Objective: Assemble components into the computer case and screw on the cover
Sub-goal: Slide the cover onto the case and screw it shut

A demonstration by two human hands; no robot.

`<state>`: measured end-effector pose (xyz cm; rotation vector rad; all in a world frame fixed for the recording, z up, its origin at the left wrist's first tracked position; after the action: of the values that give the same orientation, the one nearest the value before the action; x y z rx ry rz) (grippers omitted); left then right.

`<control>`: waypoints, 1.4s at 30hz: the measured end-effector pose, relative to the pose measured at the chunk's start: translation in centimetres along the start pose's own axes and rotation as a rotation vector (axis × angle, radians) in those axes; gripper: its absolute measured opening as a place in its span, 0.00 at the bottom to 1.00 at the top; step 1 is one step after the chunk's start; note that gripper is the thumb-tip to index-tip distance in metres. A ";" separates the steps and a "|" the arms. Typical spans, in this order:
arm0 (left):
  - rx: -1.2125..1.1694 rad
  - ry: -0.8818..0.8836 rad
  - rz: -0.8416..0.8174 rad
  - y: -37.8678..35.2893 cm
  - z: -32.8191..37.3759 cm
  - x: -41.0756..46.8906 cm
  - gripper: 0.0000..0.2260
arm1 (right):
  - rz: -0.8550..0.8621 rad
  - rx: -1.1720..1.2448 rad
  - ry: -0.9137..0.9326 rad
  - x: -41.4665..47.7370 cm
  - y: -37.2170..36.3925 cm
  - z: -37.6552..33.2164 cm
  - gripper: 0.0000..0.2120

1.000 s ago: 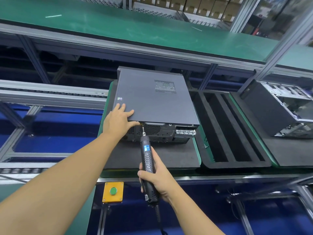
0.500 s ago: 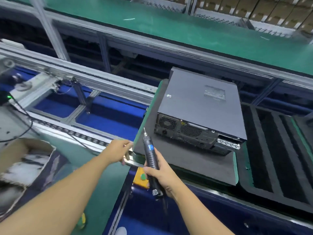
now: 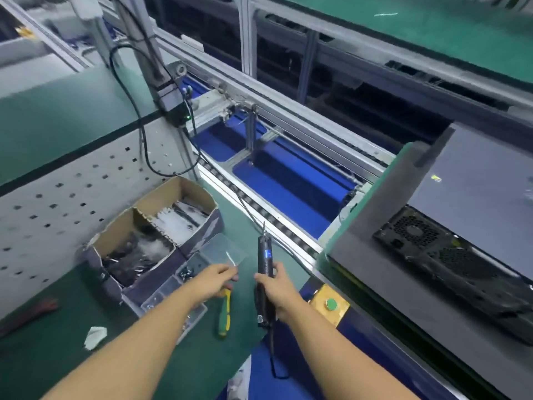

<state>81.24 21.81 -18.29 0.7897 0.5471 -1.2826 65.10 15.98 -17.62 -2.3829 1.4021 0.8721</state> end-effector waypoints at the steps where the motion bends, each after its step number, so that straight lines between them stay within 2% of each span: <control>1: -0.030 0.006 -0.005 0.1 -0.2 0.3 0.10 | 0.027 -0.013 -0.024 0.7 -0.2 0.4 0.20; 5: -0.031 0.014 -0.036 -1.1 0.2 2.3 0.09 | 0.124 -0.071 -0.099 2.6 0.0 1.6 0.20; 8: -0.014 0.020 -0.027 -2.1 0.9 3.8 0.12 | 0.128 -0.282 -0.101 3.6 0.3 1.5 0.21; 10: 0.228 -0.078 0.015 -2.3 2.0 4.7 0.14 | 0.110 -0.411 -0.090 4.1 0.3 1.4 0.22; 13: 0.592 -0.234 0.062 -3.3 3.6 5.2 0.13 | 0.073 -0.585 -0.059 4.8 -0.4 1.5 0.18; 15: 0.677 -0.278 0.058 -4.0 4.2 5.6 0.09 | 0.050 -0.676 -0.046 5.0 -1.1 1.5 0.16; 18: 0.743 -0.296 0.042 -5.1 4.7 6.1 0.07 | 0.022 -0.778 -0.051 5.2 -1.3 1.4 0.18; 22: 0.702 -0.313 0.114 -5.2 6.0 6.2 0.05 | -0.016 -0.811 -0.033 5.0 0.0 0.8 0.20; 24: 0.691 -0.317 0.125 -5.9 6.8 5.9 0.07 | 0.006 -0.809 -0.010 4.2 1.9 0.5 0.21; 32: 0.630 -0.285 -0.040 -14.6 8.1 3.0 0.13 | 0.229 -0.832 0.036 -1.5 13.6 1.7 0.16; 37: 0.595 -0.249 -0.092 -19.3 7.6 1.4 0.11 | 0.105 -0.859 0.001 -4.1 17.0 5.1 0.22; 40: 0.577 -0.205 -0.065 -19.9 6.8 0.8 0.07 | -0.008 -0.901 -0.006 -4.9 17.0 6.8 0.25; 42: 0.576 -0.180 -0.033 -19.7 6.4 0.4 0.09 | -0.051 -0.967 0.026 -5.1 16.9 7.2 0.27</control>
<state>61.71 14.82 -18.75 1.1242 0.0357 -1.5473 46.10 14.47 -18.69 -3.0430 1.0257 1.8185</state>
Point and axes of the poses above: each hand's wrist, its own x-axis towards the middle knuckle, its own y-axis out of the back of the hand, z = x × y, the point moved 10 cm from there along x, towards the middle knuckle, and after that the axes turned 5 degrees about y, right-handed, at the moved point
